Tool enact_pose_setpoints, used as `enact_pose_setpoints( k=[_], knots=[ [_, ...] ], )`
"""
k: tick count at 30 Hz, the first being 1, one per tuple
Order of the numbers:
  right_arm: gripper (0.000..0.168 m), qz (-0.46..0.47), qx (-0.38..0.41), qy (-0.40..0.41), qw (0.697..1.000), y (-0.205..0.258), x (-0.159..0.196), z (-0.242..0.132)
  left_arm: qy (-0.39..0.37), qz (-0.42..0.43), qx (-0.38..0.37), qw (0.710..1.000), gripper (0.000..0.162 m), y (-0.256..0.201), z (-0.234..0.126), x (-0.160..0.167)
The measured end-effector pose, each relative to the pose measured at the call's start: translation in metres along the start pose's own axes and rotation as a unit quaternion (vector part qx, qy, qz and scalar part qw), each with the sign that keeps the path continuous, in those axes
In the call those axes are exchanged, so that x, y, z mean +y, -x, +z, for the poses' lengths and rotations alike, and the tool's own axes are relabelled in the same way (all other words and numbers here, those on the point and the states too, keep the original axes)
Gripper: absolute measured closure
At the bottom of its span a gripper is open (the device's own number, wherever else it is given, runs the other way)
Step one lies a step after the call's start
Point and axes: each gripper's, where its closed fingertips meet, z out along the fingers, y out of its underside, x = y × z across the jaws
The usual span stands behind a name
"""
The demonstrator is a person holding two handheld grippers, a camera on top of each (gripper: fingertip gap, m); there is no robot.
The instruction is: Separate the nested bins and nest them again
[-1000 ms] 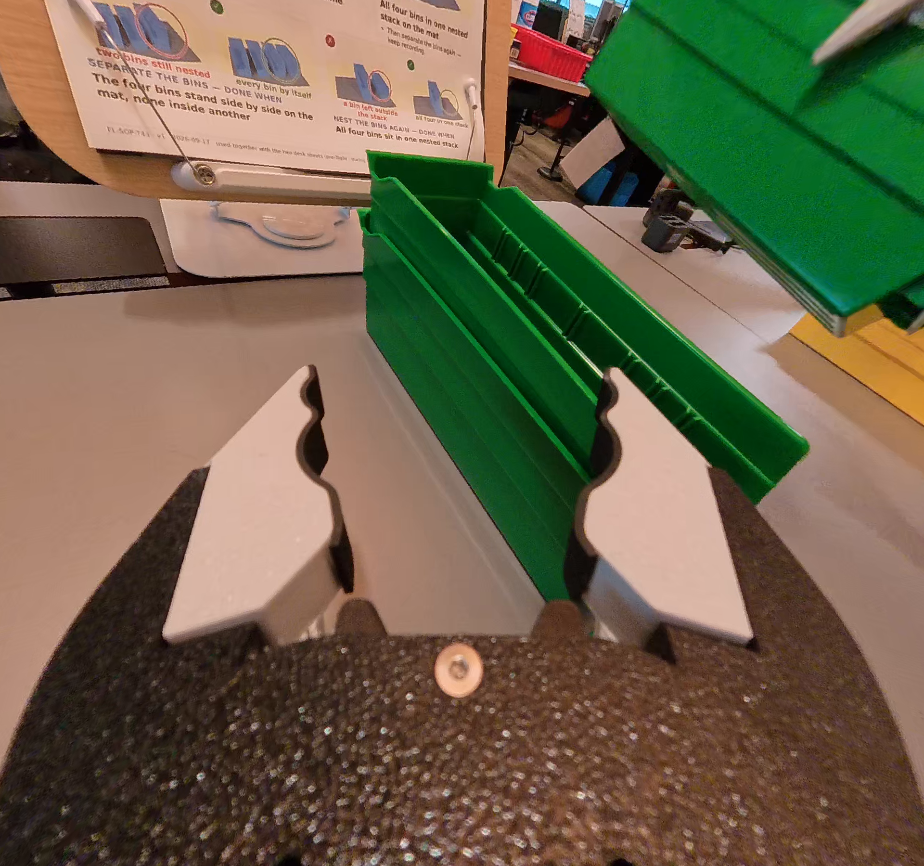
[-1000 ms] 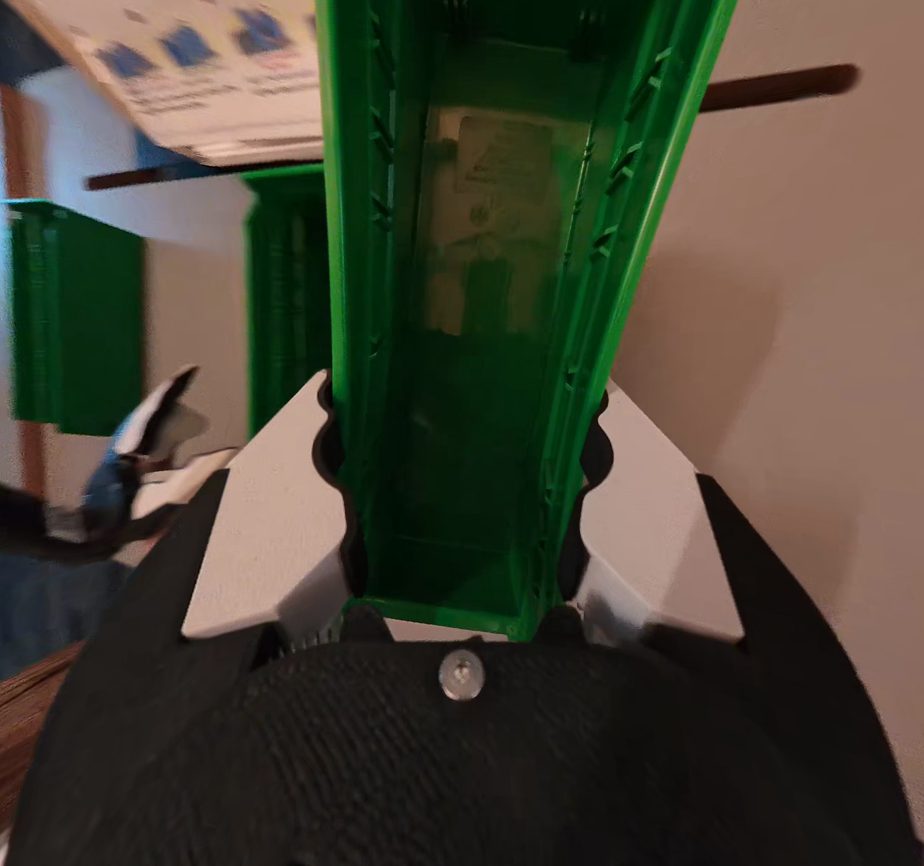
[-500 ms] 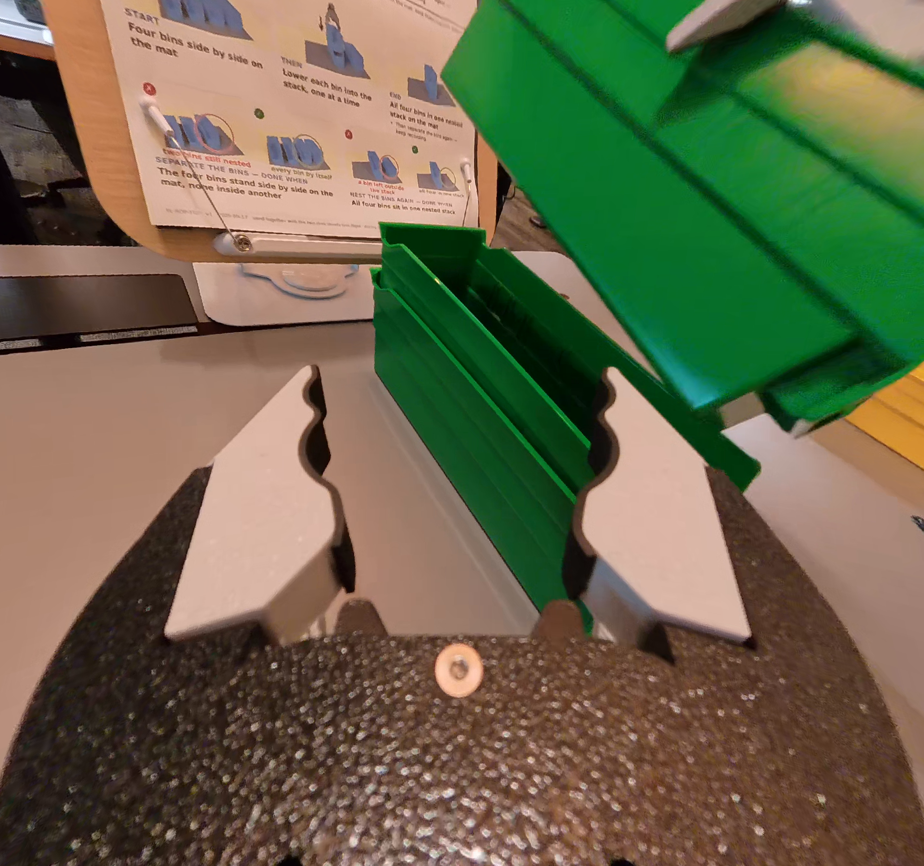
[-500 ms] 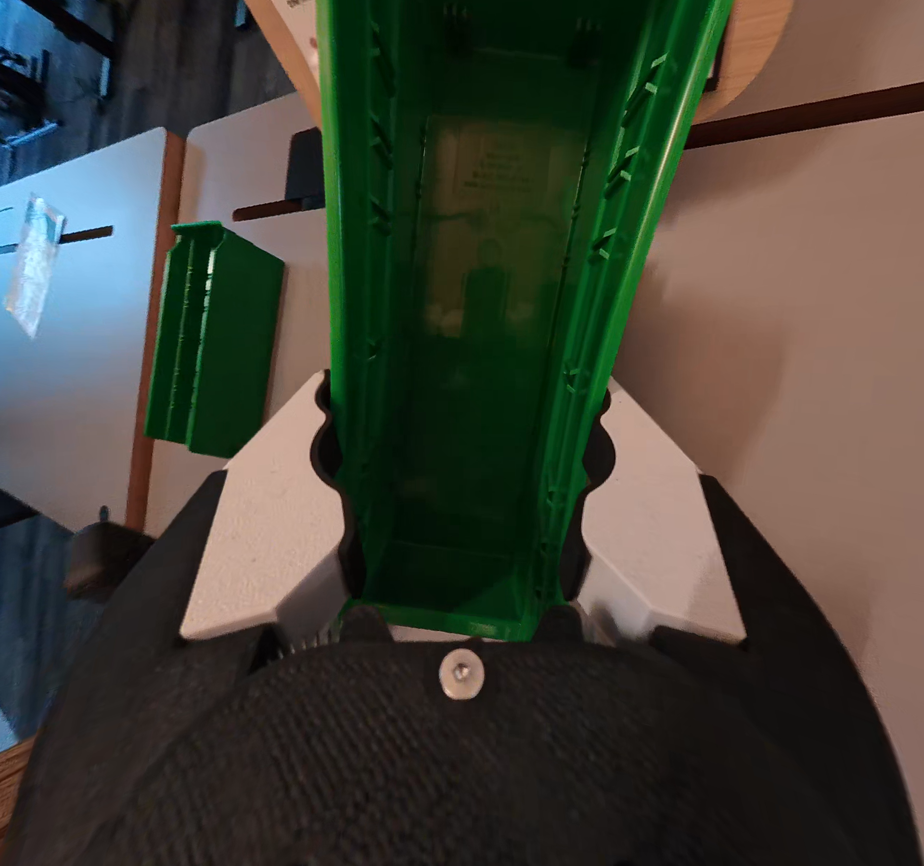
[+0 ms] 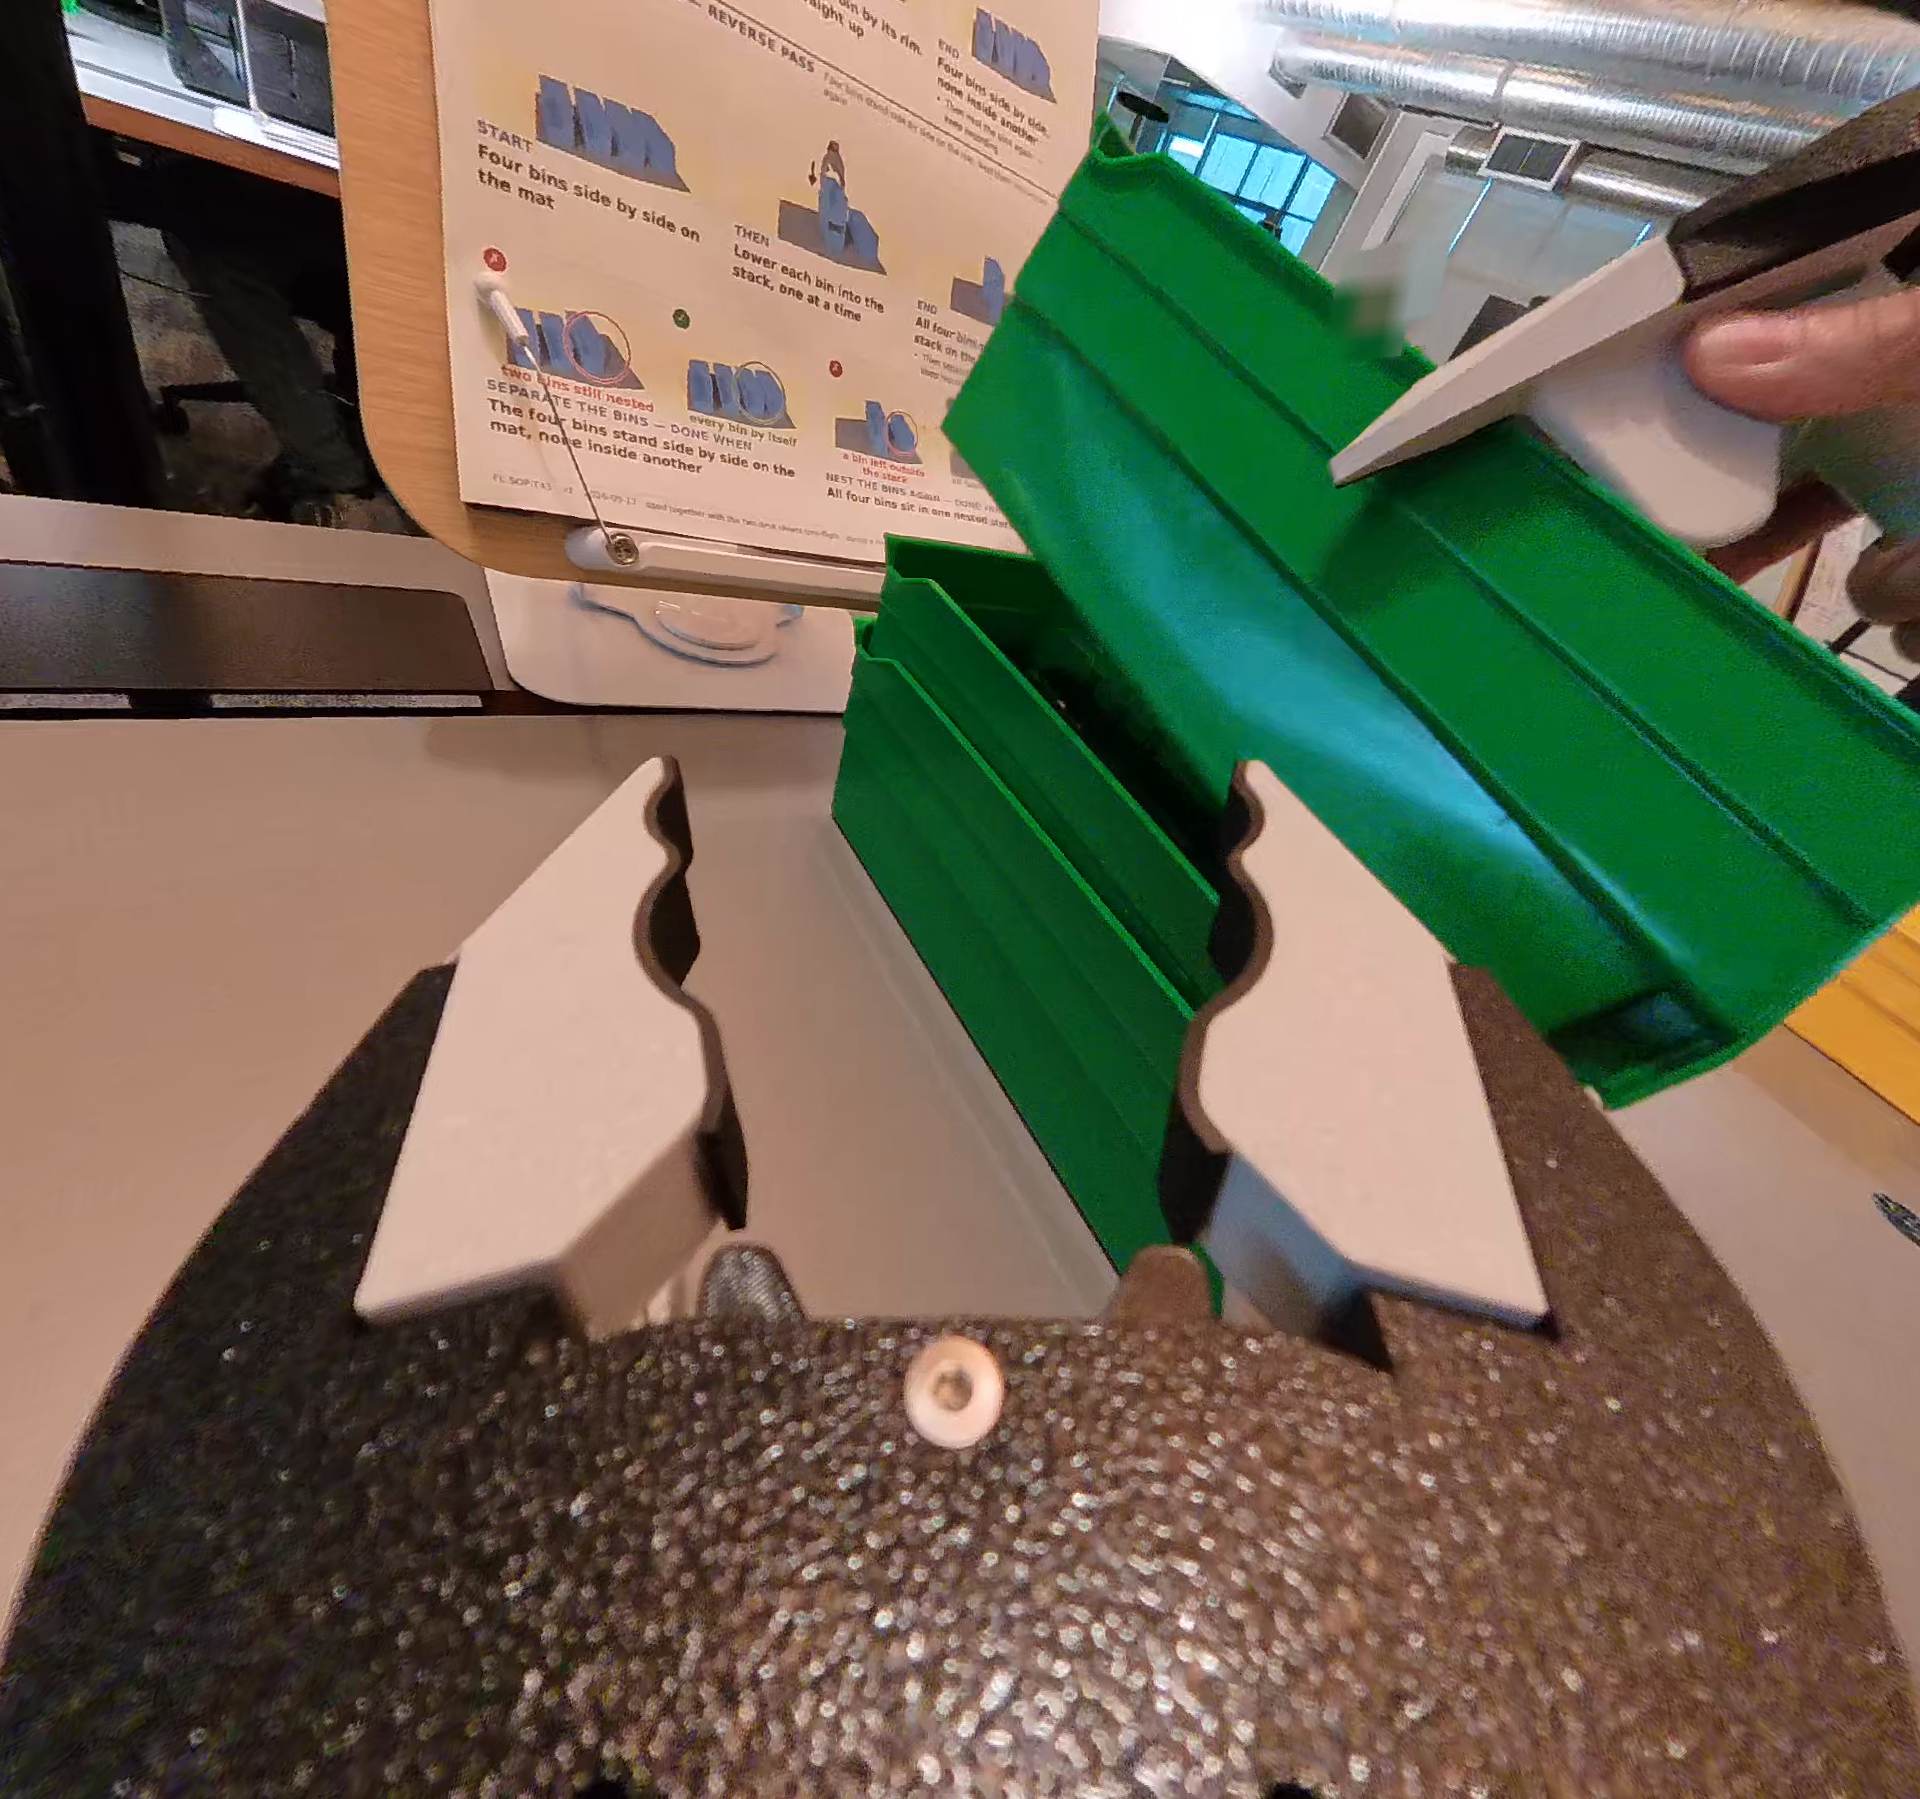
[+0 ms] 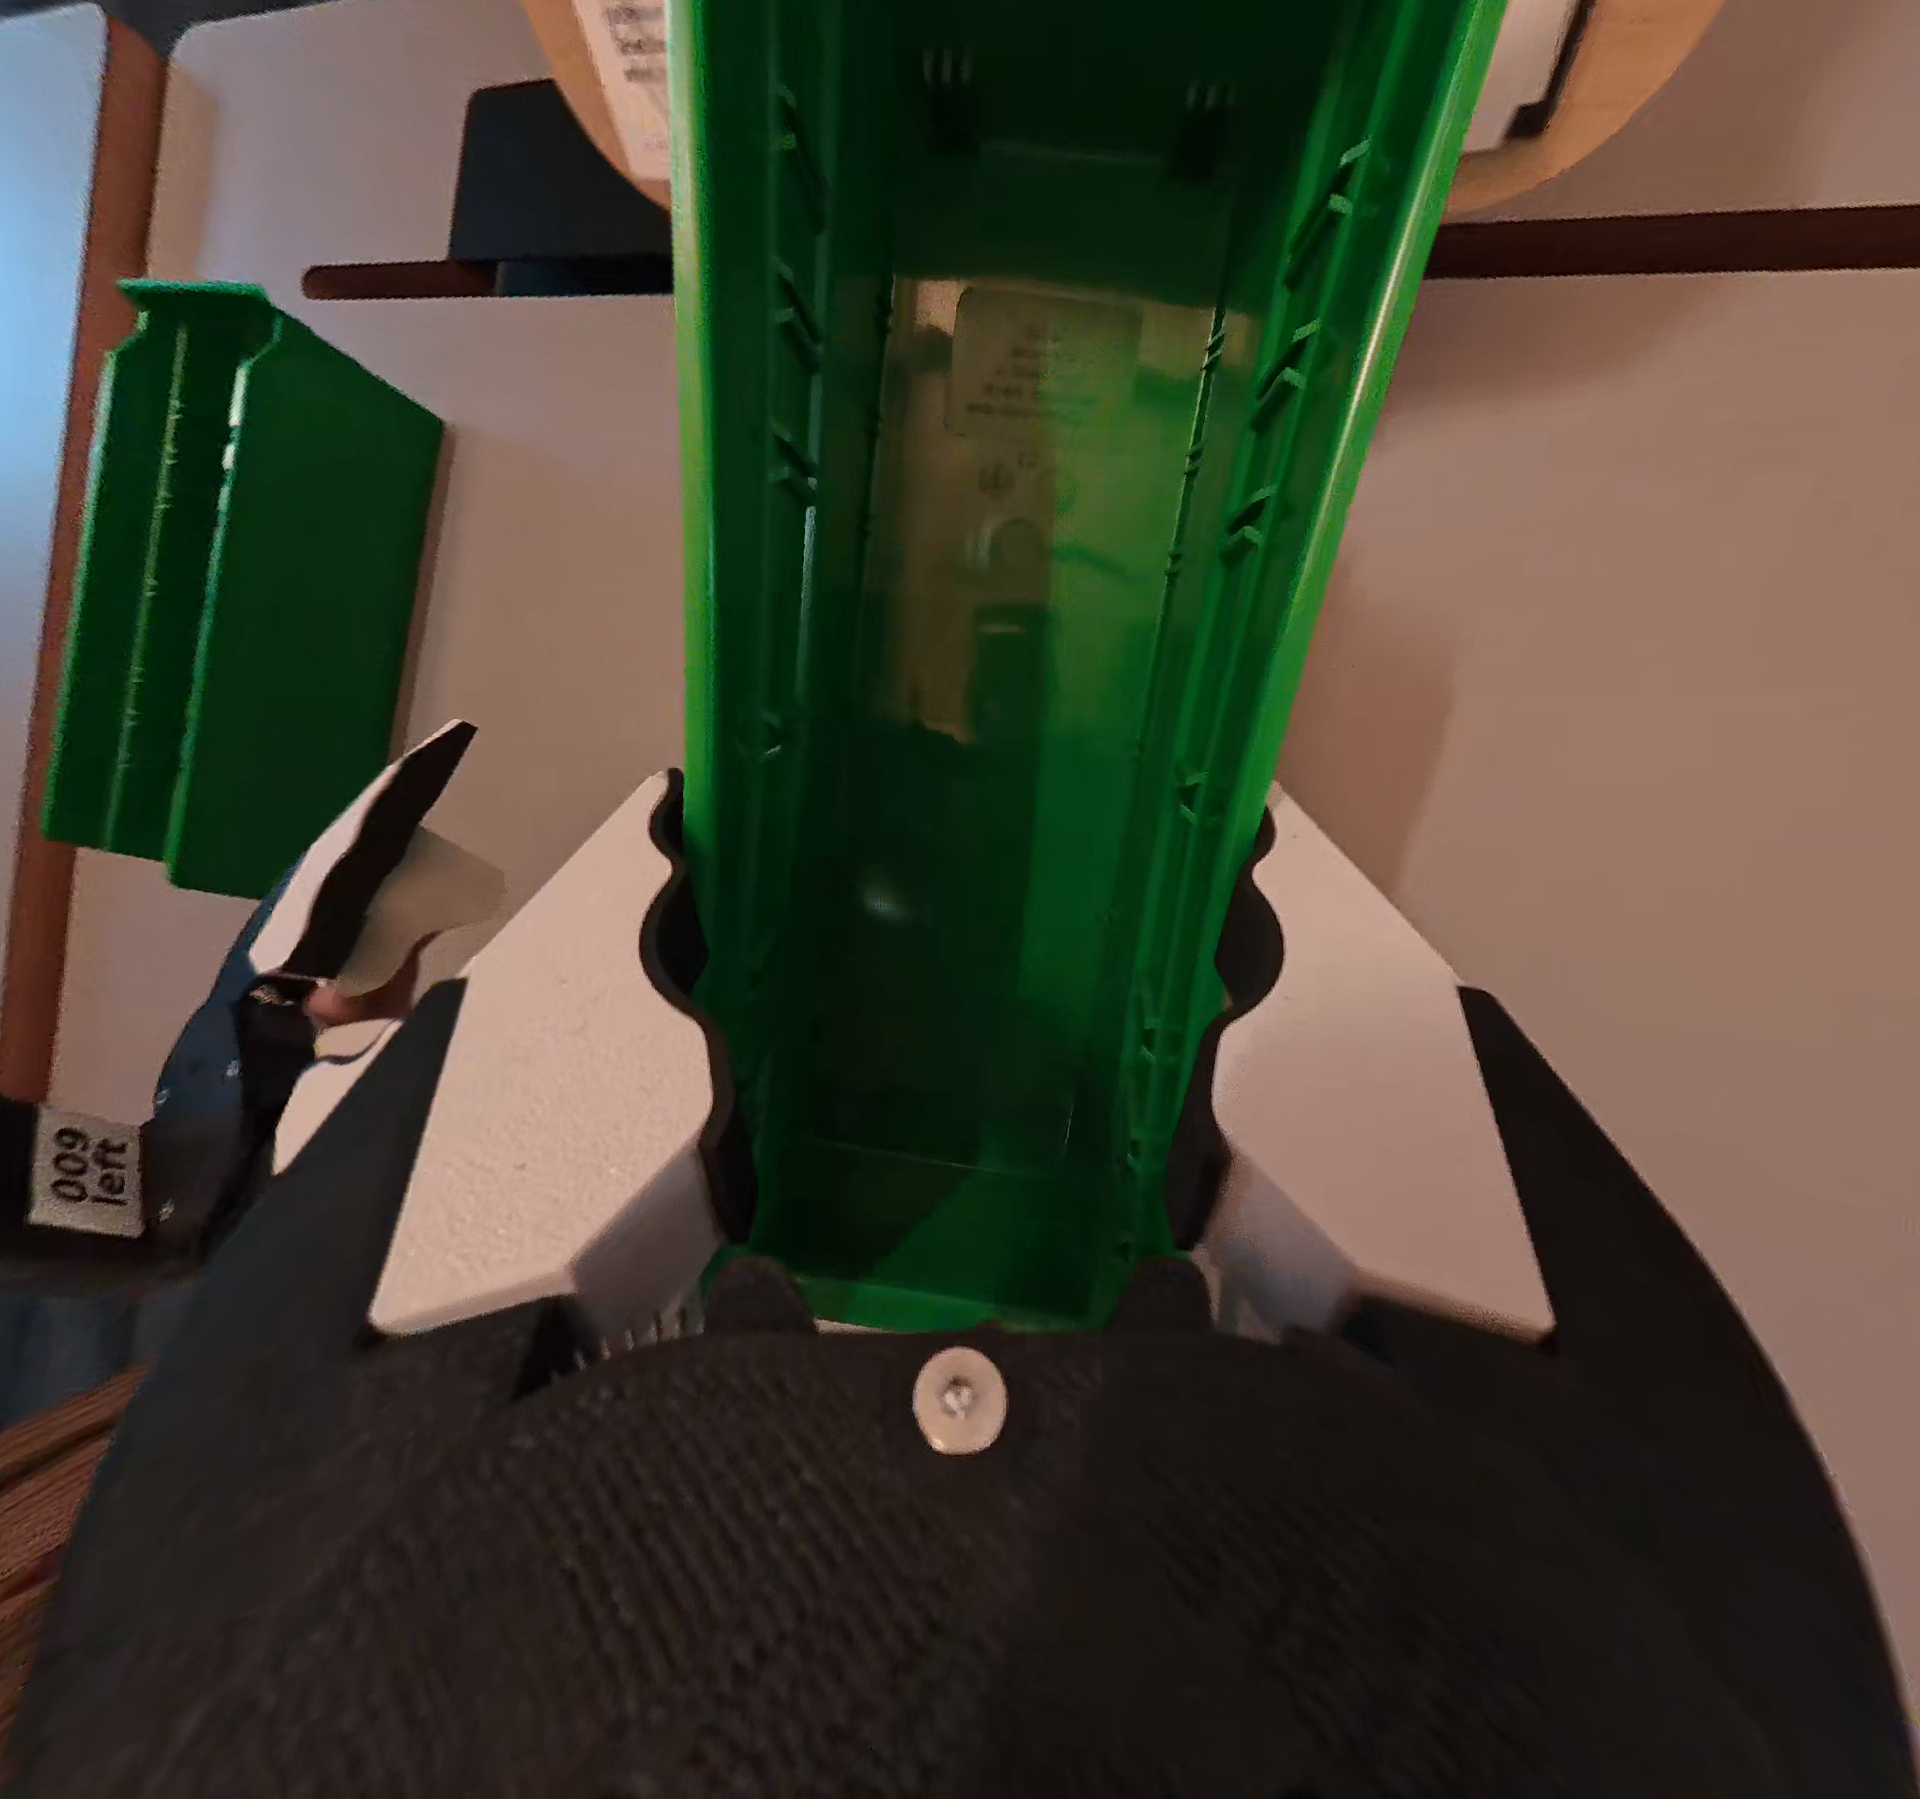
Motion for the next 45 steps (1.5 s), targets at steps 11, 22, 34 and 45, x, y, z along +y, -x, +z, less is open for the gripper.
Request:
enact_pose_setpoints(
  k=[11, 22, 34, 45],
  knots=[
    [0.063, 0.003, 0.045, 0.012, 0.999, -0.013, 0.013, 0.023, 0.015, 0.022, -0.004, 1.000, 0.062, -0.005, 0.004, 0.006],
    [0.060, -0.006, 0.067, -0.006, 0.998, -0.012, 0.010, 0.028, 0.020, 0.020, 0.001, 1.000, 0.062, -0.007, 0.005, 0.008],
    [0.063, -0.047, 0.082, 0.034, 0.995, -0.013, 0.015, 0.032, 0.034, 0.026, 0.002, 0.999, 0.062, -0.007, 0.008, 0.015],
    [0.061, -0.069, 0.095, 0.035, 0.992, -0.013, 0.014, 0.036, 0.042, 0.027, 0.007, 0.999, 0.063, -0.009, 0.009, 0.018]
  ],
)
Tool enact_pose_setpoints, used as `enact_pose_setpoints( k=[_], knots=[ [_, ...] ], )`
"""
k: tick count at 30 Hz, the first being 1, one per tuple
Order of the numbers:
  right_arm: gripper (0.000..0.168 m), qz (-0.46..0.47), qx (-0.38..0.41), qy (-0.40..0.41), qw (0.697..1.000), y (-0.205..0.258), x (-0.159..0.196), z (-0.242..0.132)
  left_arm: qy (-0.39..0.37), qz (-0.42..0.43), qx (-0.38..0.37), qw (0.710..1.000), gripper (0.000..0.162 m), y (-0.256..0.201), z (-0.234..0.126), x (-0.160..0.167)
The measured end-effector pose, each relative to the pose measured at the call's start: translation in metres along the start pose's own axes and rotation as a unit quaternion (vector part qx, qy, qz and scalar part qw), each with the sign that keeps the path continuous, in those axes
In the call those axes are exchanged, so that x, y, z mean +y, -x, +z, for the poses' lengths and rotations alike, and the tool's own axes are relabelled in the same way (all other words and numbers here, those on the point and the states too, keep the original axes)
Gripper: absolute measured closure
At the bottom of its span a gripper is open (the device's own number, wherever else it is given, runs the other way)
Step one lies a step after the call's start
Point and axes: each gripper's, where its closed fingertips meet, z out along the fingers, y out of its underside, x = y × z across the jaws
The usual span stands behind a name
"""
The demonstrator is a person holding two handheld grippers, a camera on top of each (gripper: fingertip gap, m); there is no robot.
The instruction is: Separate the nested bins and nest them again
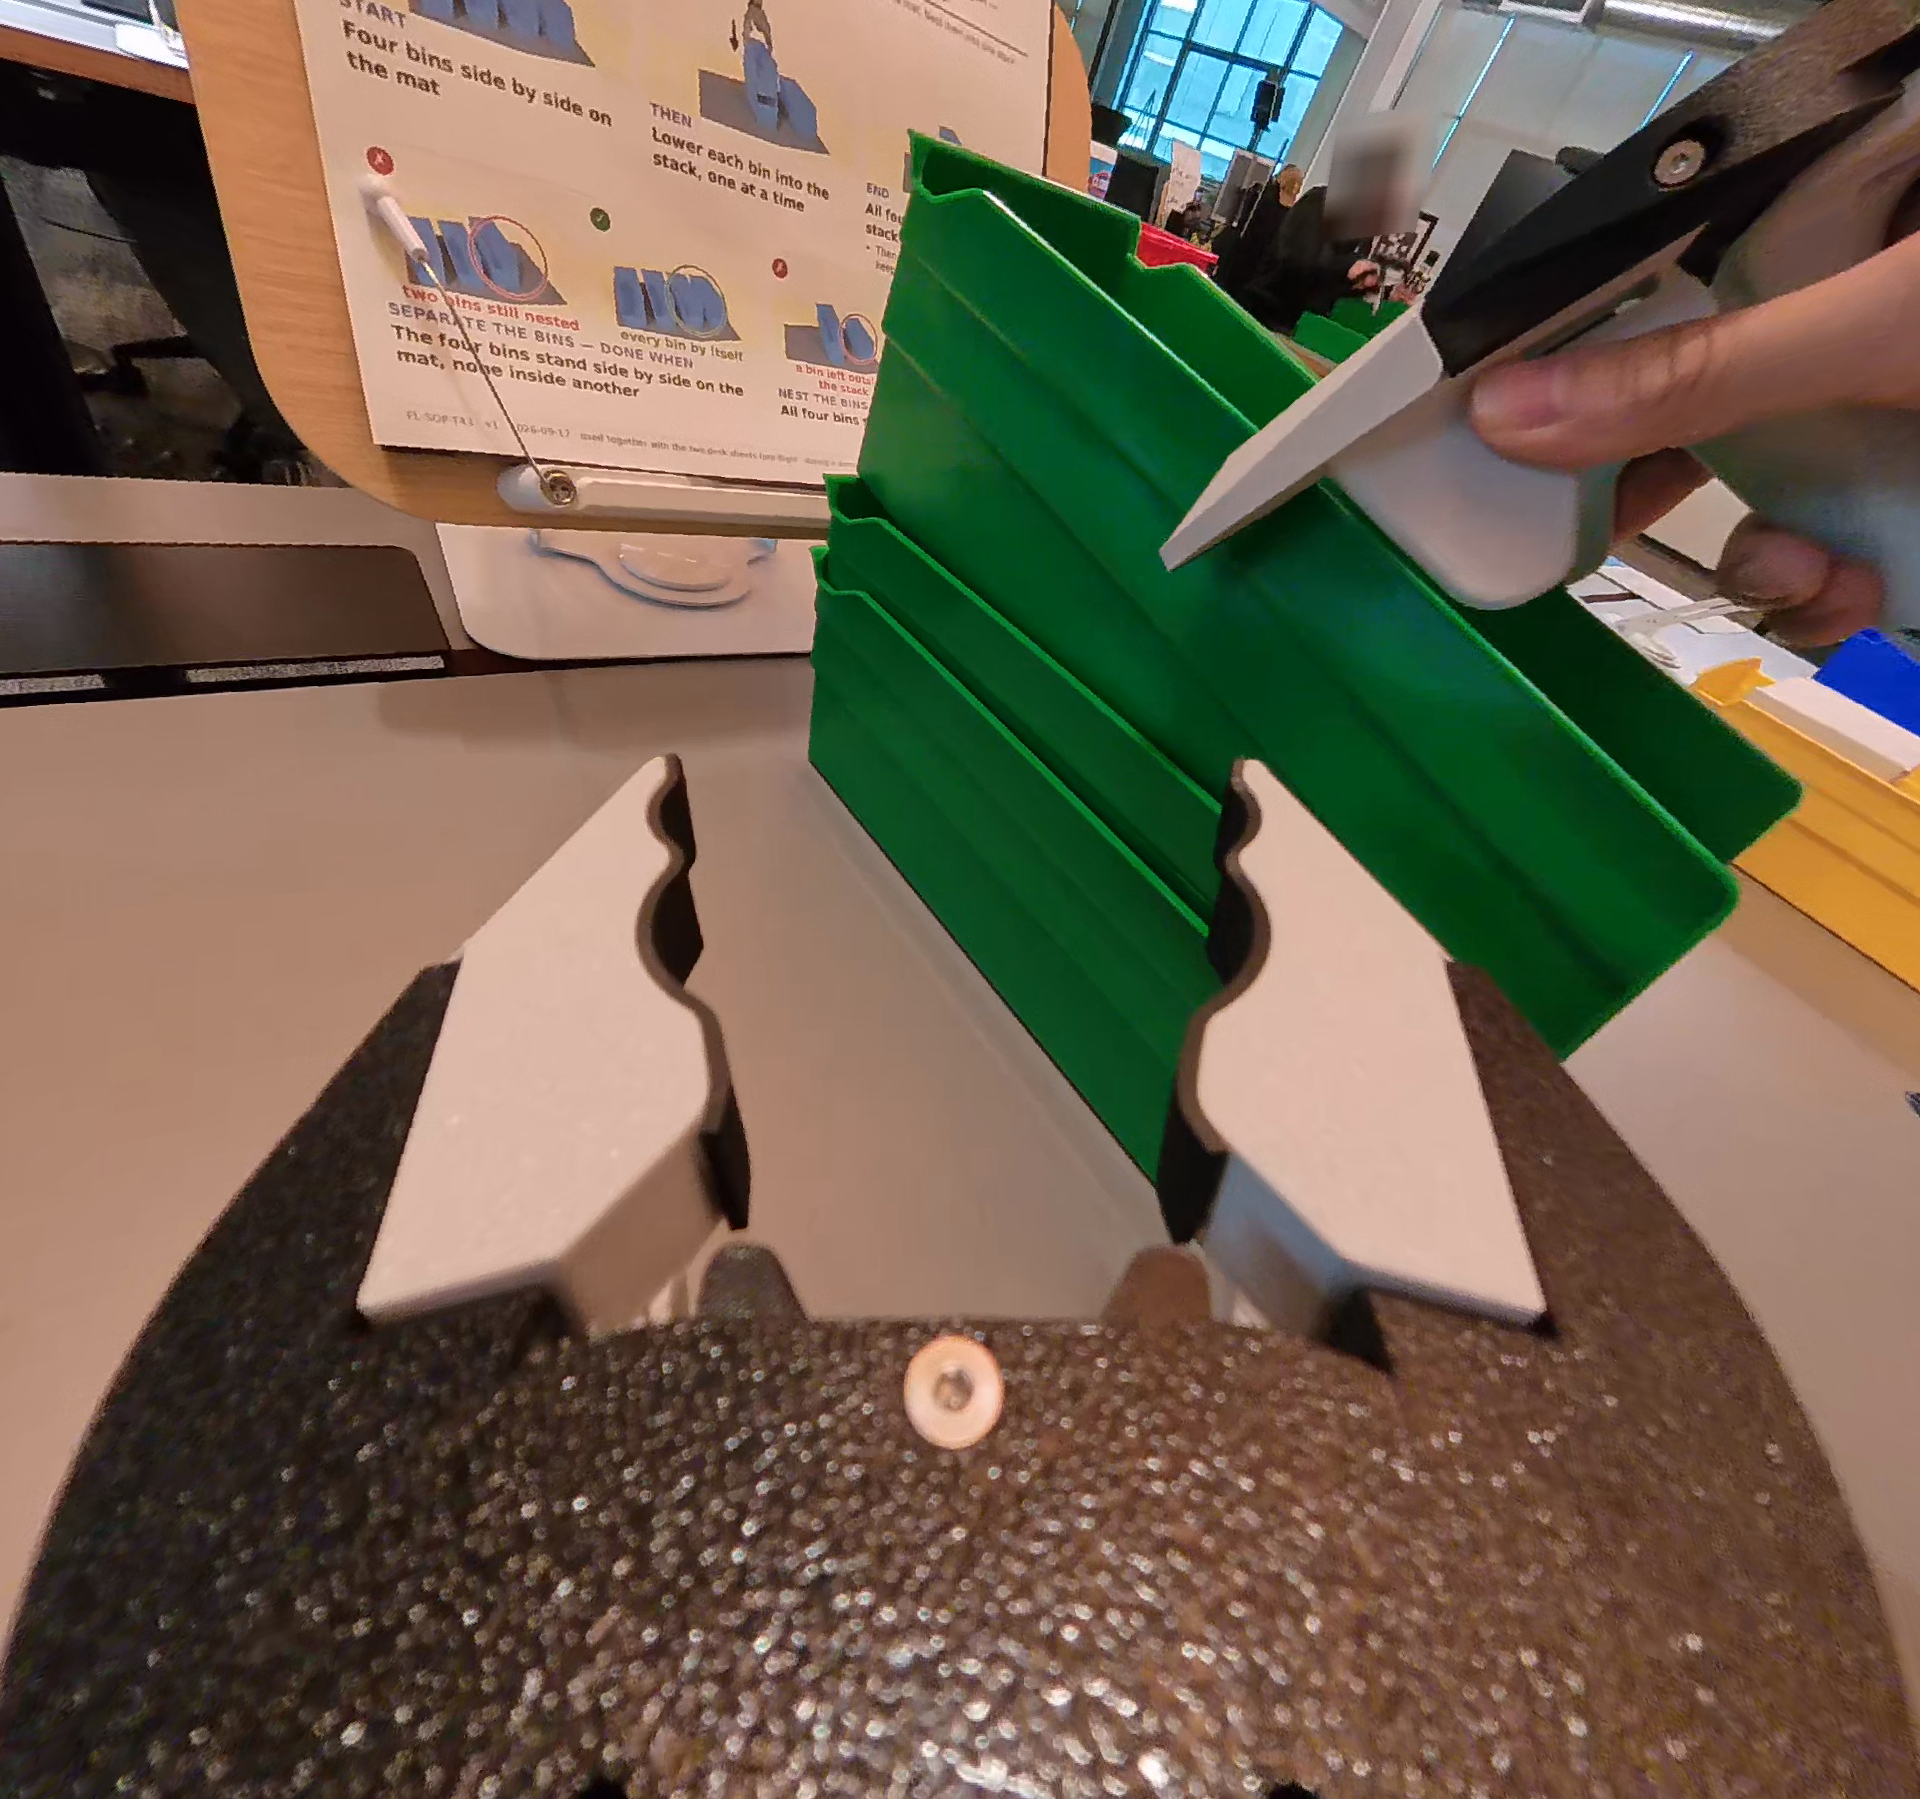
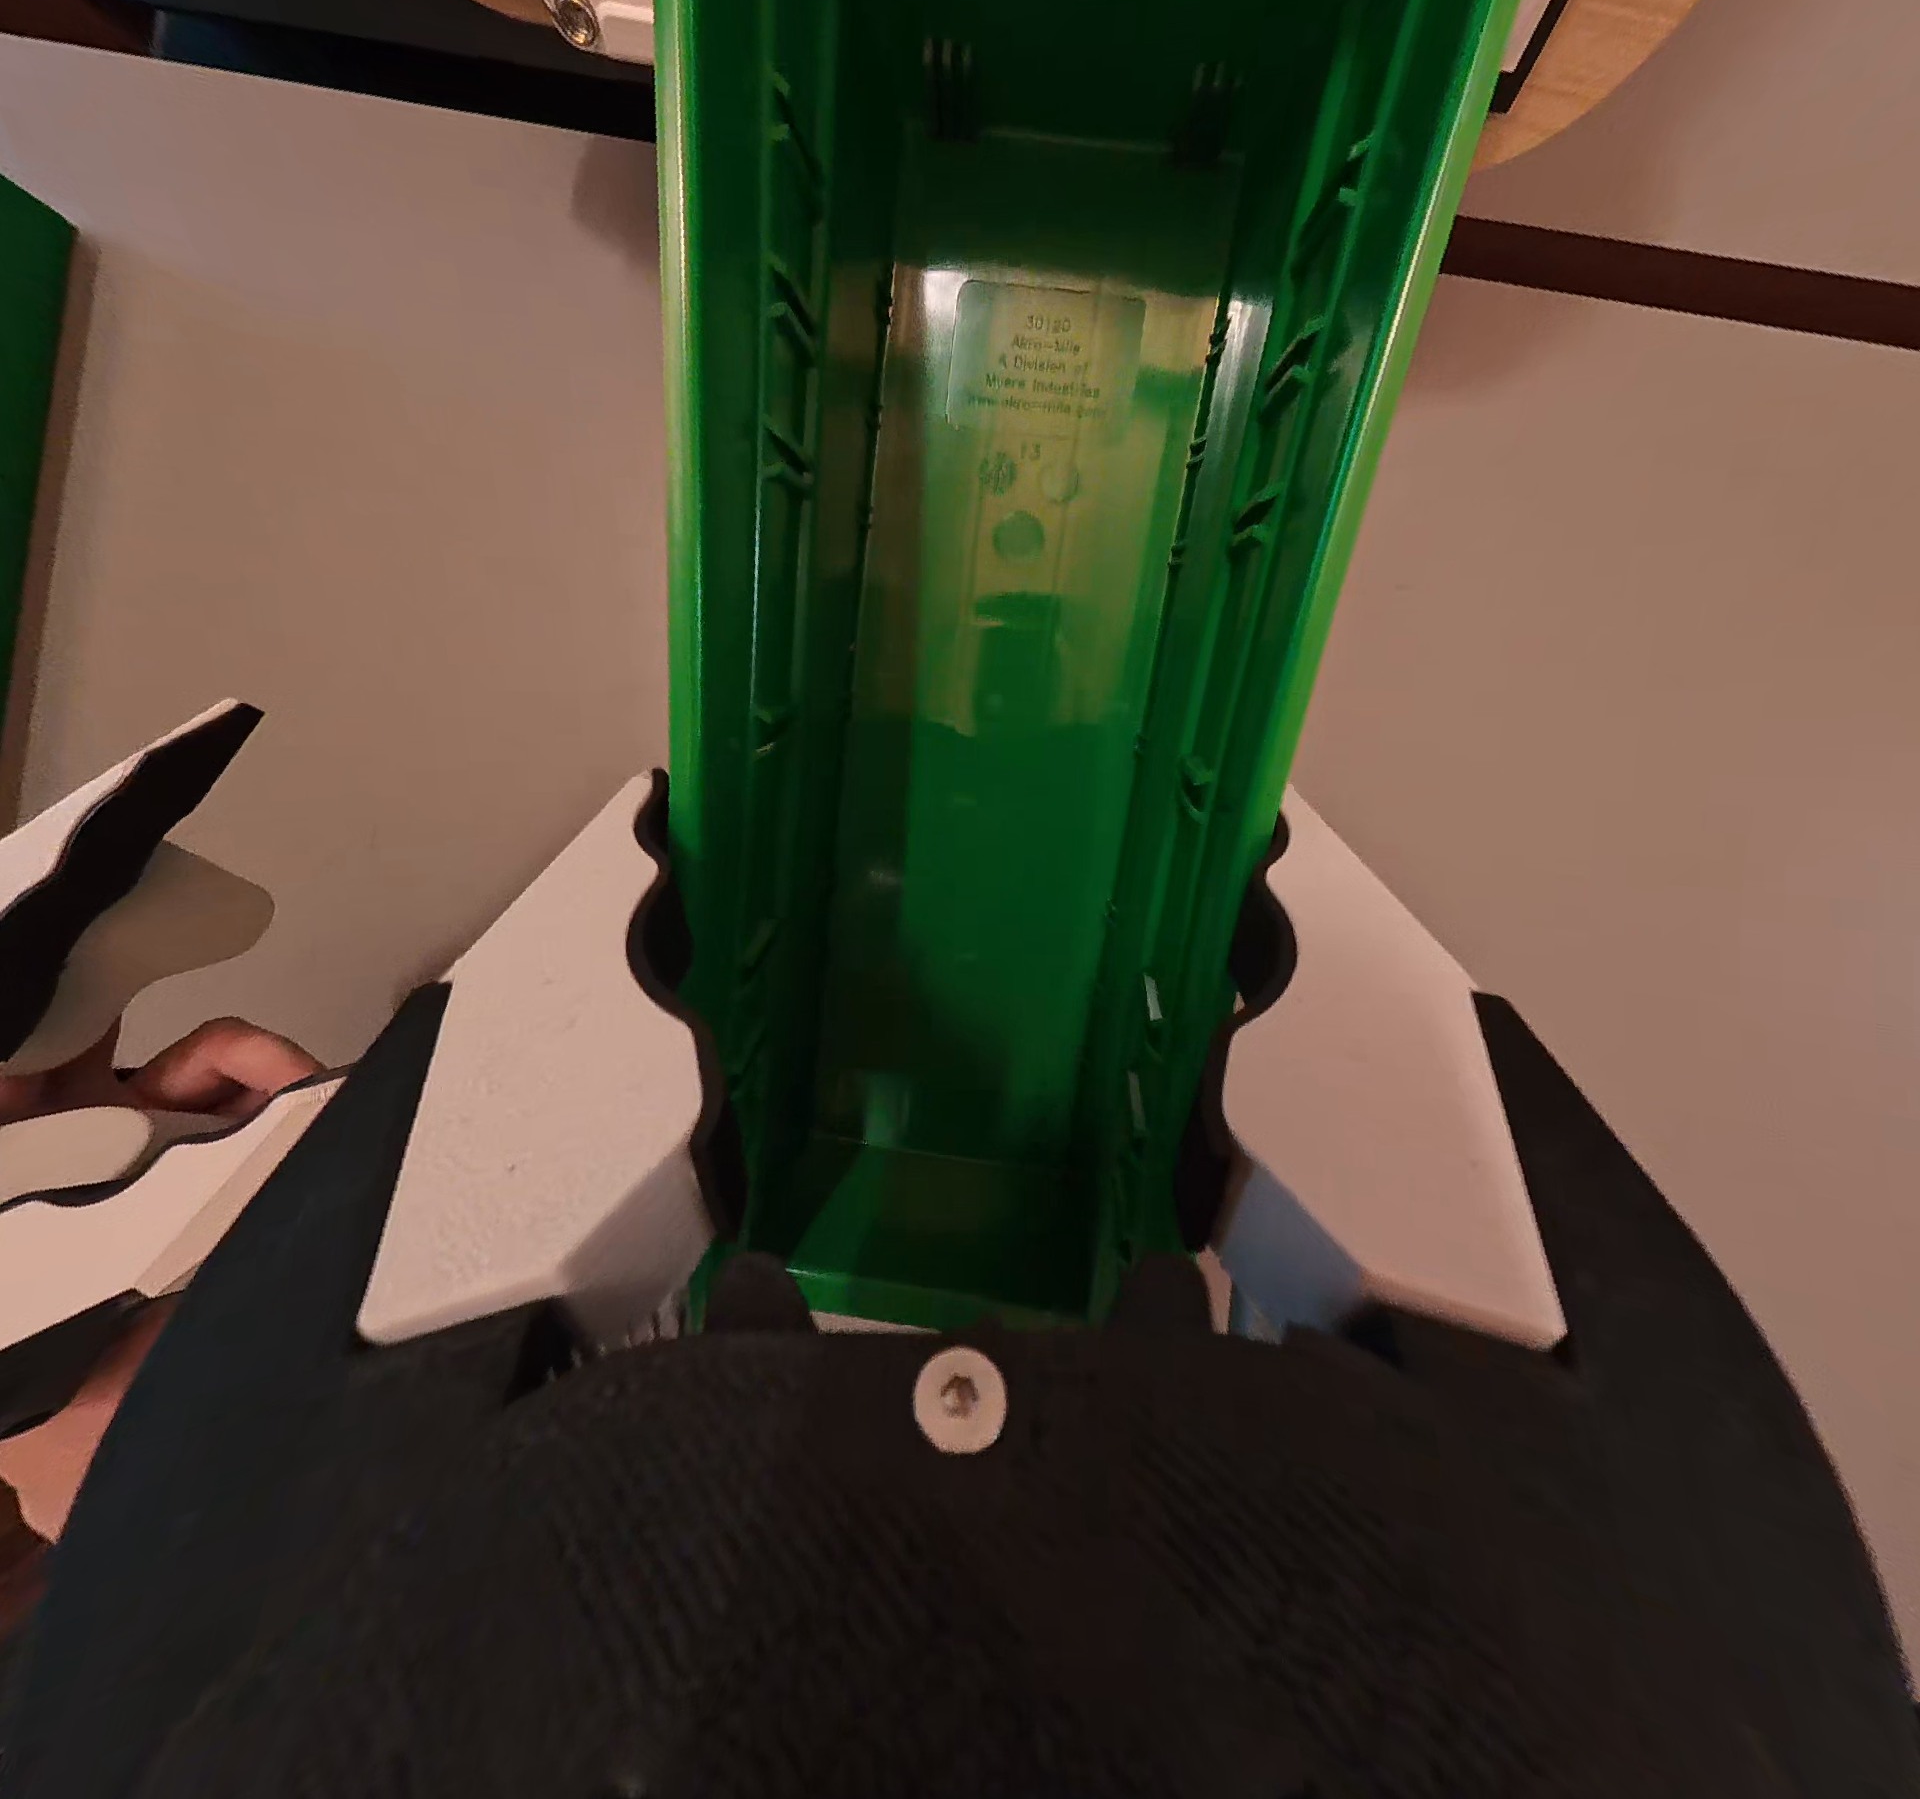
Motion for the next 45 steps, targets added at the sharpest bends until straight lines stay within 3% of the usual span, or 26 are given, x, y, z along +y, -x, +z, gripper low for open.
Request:
enact_pose_setpoints(
  k=[20, 25, 45],
  knots=[
    [0.068, -0.005, -0.019, 0.144, 0.989, 0.001, 0.023, 0.005, -0.003, -0.010, 0.004, 1.000, 0.064, 0.005, -0.003, -0.003],
    [0.069, -0.006, -0.021, 0.116, 0.993, 0.001, 0.020, 0.022, -0.001, -0.006, 0.006, 1.000, 0.064, 0.003, -0.003, -0.002],
    [0.071, -0.016, -0.046, 0.003, 0.999, 0.007, 0.012, 0.013, 0.011, 0.002, 0.013, 1.000, 0.064, -0.004, 0.002, 0.005]
  ],
)
